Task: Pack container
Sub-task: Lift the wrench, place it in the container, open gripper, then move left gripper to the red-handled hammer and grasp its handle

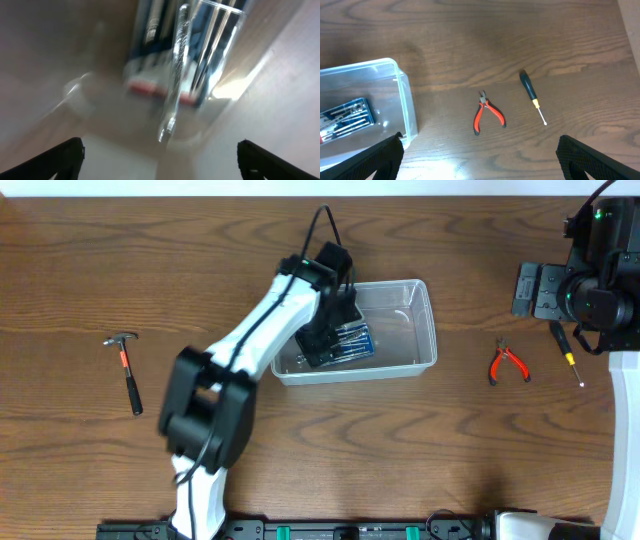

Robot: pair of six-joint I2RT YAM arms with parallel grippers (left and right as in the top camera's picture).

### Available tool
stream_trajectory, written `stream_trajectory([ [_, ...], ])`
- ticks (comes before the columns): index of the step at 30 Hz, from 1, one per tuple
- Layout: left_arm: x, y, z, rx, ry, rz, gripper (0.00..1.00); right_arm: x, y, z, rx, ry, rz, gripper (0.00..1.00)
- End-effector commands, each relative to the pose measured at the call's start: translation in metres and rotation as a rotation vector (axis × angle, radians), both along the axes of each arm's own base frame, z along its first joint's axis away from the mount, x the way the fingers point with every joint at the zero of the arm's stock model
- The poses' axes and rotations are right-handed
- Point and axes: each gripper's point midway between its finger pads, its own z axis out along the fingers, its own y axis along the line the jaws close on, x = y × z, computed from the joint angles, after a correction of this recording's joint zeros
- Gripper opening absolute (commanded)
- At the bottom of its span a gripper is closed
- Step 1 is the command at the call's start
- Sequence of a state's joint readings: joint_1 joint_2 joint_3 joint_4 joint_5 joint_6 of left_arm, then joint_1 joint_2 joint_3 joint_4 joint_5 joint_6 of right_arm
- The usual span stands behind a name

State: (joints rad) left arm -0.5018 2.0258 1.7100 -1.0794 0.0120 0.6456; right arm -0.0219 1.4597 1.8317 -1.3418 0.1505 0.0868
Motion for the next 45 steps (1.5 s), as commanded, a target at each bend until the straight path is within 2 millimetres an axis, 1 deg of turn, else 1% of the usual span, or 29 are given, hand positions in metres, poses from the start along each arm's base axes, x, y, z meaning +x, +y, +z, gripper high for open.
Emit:
stream_trajectory([
  [1,0.015,0.023,0.099,-0.022,-0.275,0.112,0.99,0.001,-0.002,0.001,-0.01,-0.001,0.005,0.99],
  [2,0.014,0.033,0.121,-0.039,-0.327,0.148,0.98,0.001,-0.002,0.001,-0.01,-0.002,0.005,0.99],
  [4,0.013,0.062,0.158,-0.066,-0.421,0.251,0.98,0.001,-0.002,0.001,-0.01,-0.003,0.005,0.99],
  [5,0.013,0.083,0.174,-0.077,-0.466,0.327,0.98,0.001,-0.002,0.001,-0.01,-0.003,0.006,0.99],
  [6,0.013,0.104,0.186,-0.088,-0.496,0.398,0.98,0.001,-0.002,0.001,-0.01,-0.003,0.005,0.99],
  [7,0.013,0.127,0.196,-0.098,-0.523,0.484,0.98,0.001,-0.002,0.001,-0.01,-0.003,0.006,0.99],
  [9,0.011,0.183,0.209,-0.104,-0.567,0.693,0.98,0.001,-0.002,0.001,-0.01,-0.003,0.006,0.99],
  [10,0.007,0.225,0.212,-0.091,-0.58,0.842,0.98,0.001,-0.002,0.001,-0.01,-0.003,0.006,0.99],
  [12,0.0,0.271,0.207,-0.073,-0.579,1.002,0.98,0.001,-0.002,0.001,-0.01,-0.003,0.006,0.99],
  [13,-0.003,0.295,0.2,-0.078,-0.568,1.086,0.98,0.001,-0.002,0.001,-0.01,-0.003,0.006,0.99],
  [14,-0.005,0.308,0.193,-0.094,-0.55,1.127,0.99,0.001,-0.002,0.001,-0.01,-0.003,0.006,0.99],
  [15,-0.006,0.322,0.181,-0.125,-0.52,1.171,0.98,0.001,-0.002,0.001,-0.01,-0.003,0.006,0.99],
  [17,-0.006,0.344,0.155,-0.156,-0.455,1.239,0.98,0.002,-0.002,0.002,-0.011,-0.005,0.006,0.99],
  [19,-0.009,0.364,0.125,-0.128,-0.39,1.299,0.98,0.002,-0.002,0.002,-0.012,-0.008,0.007,0.99],
  [21,-0.012,0.378,0.091,-0.104,-0.301,1.345,0.98,0.002,-0.002,0.002,-0.013,-0.008,0.008,0.99],
  [24,-0.011,0.39,0.05,-0.085,-0.197,1.404,0.98,0.002,-0.002,0.002,-0.013,-0.007,0.008,0.99],
  [28,-0.006,0.392,-0.001,-0.062,-0.081,1.412,0.98,0.002,-0.002,0.002,-0.013,-0.006,0.008,0.99],
  [31,-0.003,0.388,-0.029,-0.049,-0.016,1.401,0.98,0.002,-0.002,0.002,-0.013,-0.006,0.008,0.99],
  [35,0.0,0.379,-0.058,-0.033,0.05,1.361,0.98,0.002,-0.002,0.002,-0.013,-0.009,0.008,0.99],
  [39,0.003,0.373,-0.078,-0.022,0.083,1.321,0.98,0.003,-0.002,0.003,-0.017,-0.01,0.014,0.99],
  [42,0.004,0.373,-0.085,-0.018,0.086,1.32,0.98,0.003,-0.002,0.003,-0.018,-0.009,0.014,0.99],
  [45,0.007,0.375,-0.087,-0.019,0.074,1.321,0.98,0.003,-0.002,0.003,-0.026,-0.007,0.026,0.99],
])
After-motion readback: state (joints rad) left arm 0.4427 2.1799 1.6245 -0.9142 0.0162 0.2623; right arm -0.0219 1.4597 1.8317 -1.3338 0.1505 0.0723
